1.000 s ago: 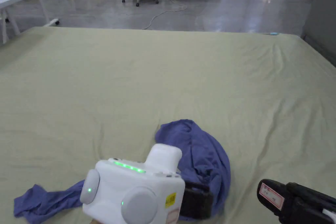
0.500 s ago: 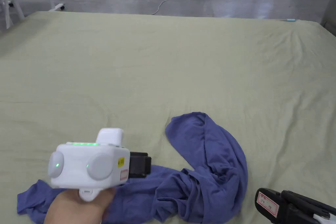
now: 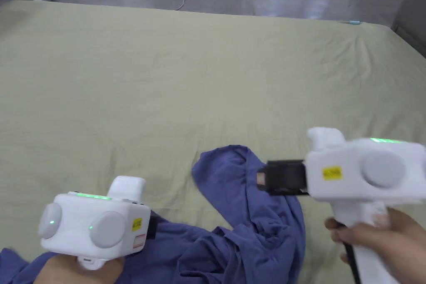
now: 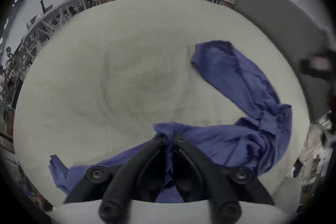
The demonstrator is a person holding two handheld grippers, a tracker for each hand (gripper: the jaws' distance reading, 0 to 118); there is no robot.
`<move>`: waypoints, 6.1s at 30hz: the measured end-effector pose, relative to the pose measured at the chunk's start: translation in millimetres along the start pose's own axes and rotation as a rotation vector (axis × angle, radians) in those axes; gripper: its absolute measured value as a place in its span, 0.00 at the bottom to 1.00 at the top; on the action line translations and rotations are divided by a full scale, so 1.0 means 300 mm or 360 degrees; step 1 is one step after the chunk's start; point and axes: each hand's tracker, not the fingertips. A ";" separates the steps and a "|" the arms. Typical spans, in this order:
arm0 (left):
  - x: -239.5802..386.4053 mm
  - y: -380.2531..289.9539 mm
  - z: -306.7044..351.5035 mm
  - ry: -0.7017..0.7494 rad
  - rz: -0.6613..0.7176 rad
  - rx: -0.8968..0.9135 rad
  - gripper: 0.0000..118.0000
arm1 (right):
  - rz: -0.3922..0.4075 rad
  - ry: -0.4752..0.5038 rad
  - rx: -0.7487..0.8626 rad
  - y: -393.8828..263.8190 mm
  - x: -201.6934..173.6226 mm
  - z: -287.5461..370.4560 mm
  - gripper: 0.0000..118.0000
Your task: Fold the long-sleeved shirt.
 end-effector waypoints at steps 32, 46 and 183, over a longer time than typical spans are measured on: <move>0.015 0.139 0.939 -0.0071 0.0071 0.0840 0.01 | 0.0168 -0.0046 0.0637 0.018 -0.067 1.145 0.04; -0.052 0.902 1.289 -0.0056 0.0234 0.1224 0.01 | -0.0102 -0.0342 0.0715 0.757 0.062 1.313 0.04; 0.056 1.183 1.316 -0.0280 0.0172 0.1161 0.01 | -0.0110 -0.0462 0.0859 0.747 0.253 1.416 0.00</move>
